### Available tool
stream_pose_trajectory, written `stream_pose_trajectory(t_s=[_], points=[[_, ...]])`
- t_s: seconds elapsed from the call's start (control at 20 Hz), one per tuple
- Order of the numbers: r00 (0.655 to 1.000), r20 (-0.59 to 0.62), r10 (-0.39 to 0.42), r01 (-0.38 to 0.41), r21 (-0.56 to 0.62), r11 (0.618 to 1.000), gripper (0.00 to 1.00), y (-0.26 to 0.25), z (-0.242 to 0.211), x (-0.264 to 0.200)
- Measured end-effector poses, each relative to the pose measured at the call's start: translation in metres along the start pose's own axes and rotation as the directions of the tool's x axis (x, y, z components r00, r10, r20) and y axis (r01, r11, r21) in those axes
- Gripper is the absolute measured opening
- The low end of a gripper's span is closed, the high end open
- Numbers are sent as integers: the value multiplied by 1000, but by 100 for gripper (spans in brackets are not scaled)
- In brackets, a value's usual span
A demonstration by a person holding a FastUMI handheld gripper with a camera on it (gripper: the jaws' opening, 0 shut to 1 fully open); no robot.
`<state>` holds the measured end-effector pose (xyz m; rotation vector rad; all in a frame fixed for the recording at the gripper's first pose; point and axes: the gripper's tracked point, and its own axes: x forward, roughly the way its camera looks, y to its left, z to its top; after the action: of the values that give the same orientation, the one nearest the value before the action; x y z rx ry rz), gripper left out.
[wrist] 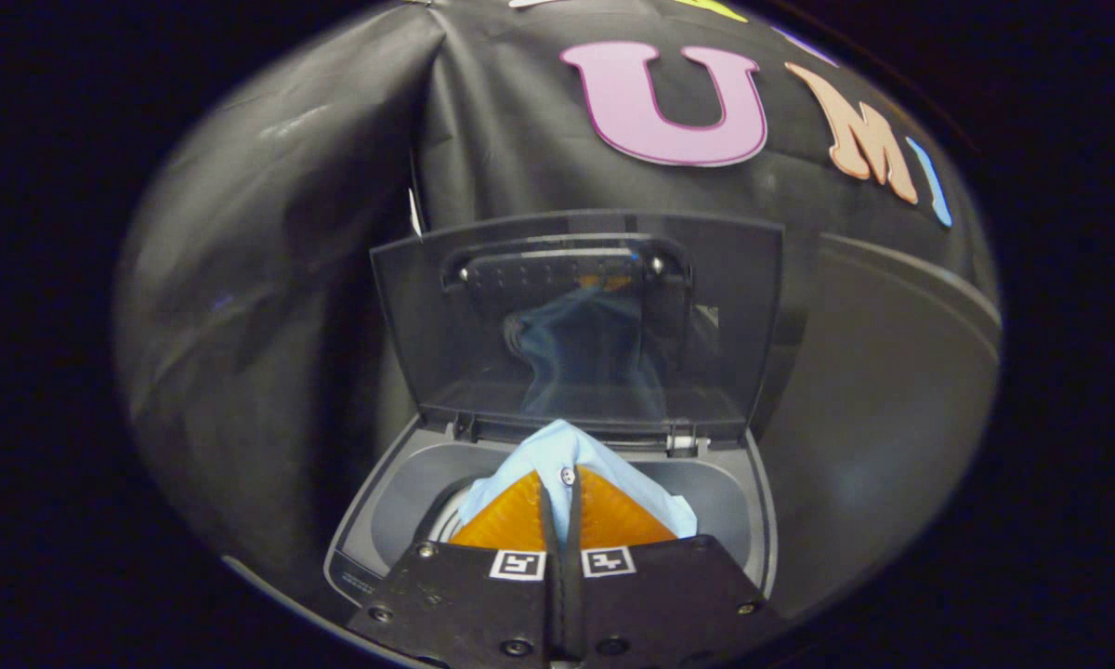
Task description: Put the clothes into the washing machine and then close the washing machine lid.
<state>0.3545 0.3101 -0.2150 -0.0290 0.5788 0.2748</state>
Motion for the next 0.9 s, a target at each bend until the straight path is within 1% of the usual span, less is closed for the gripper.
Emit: stream_pose_trajectory(t_s=[0.1, 0.25, 0.35, 0.5, 0.65, 0.9], points=[[999, -47, 7, -7, 4, 1000, 2, -1, -21, 16], [995, -97, 19, -19, 3, 1000, 2, 1, -46, 32], [994, -105, 21, -22, -8, 1000, 2, 7, -52, 38], [989, -144, 14, -22, -52, 998, 6, 11, -66, 44], [989, -145, -17, 8, -62, 998, 11, 8, -71, 47], [991, -116, -74, 67, -65, 996, 57, -6, -60, 43]])
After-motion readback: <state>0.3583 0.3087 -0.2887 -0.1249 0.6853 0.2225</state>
